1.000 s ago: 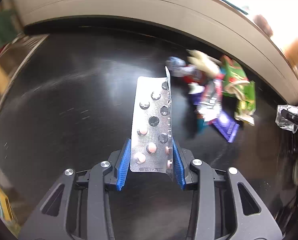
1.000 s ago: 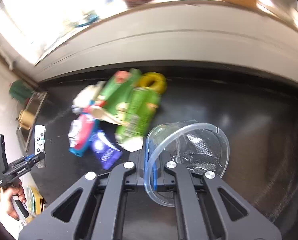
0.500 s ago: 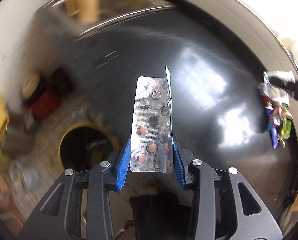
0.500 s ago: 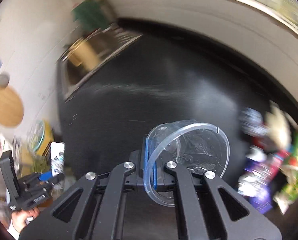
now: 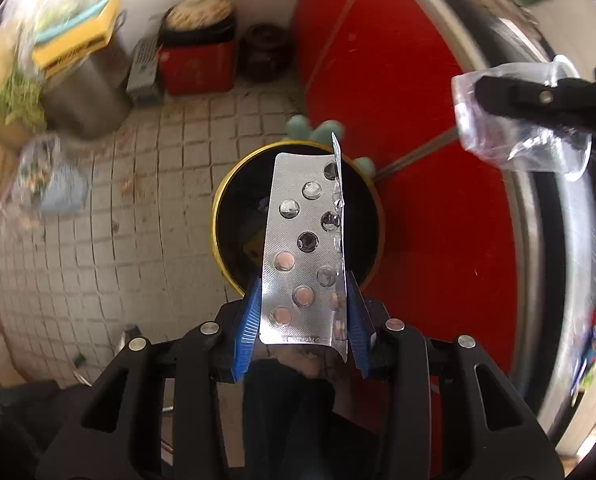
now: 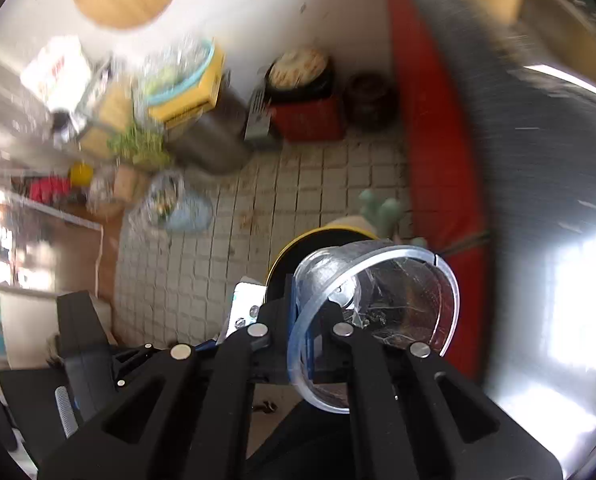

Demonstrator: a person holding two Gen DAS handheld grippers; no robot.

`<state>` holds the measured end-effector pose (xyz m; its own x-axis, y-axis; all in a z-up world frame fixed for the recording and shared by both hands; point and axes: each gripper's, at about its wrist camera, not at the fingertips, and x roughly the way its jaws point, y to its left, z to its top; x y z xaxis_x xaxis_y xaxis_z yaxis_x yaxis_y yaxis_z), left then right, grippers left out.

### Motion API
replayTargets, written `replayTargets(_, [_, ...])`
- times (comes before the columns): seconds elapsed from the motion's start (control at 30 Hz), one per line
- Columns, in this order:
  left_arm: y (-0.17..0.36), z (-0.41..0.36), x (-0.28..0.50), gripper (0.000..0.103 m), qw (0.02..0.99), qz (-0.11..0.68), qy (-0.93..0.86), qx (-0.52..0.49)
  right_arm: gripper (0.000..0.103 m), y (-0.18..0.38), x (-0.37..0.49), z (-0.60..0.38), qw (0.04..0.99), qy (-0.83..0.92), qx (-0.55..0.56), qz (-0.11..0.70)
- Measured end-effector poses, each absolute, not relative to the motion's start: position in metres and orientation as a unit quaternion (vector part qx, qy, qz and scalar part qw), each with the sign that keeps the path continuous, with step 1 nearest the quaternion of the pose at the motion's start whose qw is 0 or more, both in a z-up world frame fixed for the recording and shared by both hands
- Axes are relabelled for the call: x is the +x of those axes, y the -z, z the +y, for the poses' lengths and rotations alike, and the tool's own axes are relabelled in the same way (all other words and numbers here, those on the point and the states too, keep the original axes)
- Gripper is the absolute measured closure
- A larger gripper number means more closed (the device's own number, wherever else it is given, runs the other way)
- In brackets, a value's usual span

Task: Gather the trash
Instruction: 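Carry the blister pack and cup over the bin and release both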

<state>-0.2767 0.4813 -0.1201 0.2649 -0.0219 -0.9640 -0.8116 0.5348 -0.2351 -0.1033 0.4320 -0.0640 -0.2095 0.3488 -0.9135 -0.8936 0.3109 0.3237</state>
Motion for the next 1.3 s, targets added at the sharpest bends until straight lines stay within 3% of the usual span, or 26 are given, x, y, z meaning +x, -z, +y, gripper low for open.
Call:
replayTargets(0.23, [0.193,0.502,-0.273,0.064,0.665,0.533,-0.292,-0.435,0.098,0.164,-0.111,0.467,0.546,-0.509,-0.29,0.599])
replayTargets(0.4, [0.216,0.505,-0.262,0.063,0.661,0.538,-0.286,-0.438,0.098,0.197,-0.11,0.47,0.539,-0.498,-0.293,0.613])
replayTargets(0.57, [0.225,0.507,-0.256,0.044,0.655,0.554,-0.312,-0.409,0.098,0.2,-0.103,0.477,0.546,-0.493,-0.285,0.615])
replayTargets(0.6, [0.225,0.507,-0.257,0.03,0.653,0.554,-0.317,-0.407,0.092,0.196,-0.102,0.477,0.55,-0.492,-0.284,0.612])
replayTargets(0.67, [0.219,0.508,-0.262,0.017,0.652,0.547,-0.329,-0.409,0.051,0.19,-0.102,0.479,0.554,-0.494,-0.278,0.61])
replayTargets(0.7, [0.216,0.508,-0.264,0.016,0.652,0.544,-0.331,-0.412,0.02,0.183,-0.1,0.478,0.558,-0.497,-0.271,0.607])
replayTargets(0.9, [0.182,0.501,-0.275,0.011,0.653,0.548,-0.35,-0.389,0.017,0.138,-0.098,0.472,0.567,-0.511,-0.236,0.601])
replayTargets(1.1, [0.137,0.494,-0.271,0.009,0.681,0.537,-0.342,-0.362,0.012,0.056,-0.092,0.455,0.532,-0.554,-0.185,0.612])
replayTargets(1.3, [0.101,0.477,-0.254,0.009,0.7,0.547,-0.326,-0.324,0.007,-0.026,-0.039,0.382,0.607,-0.541,-0.115,0.571])
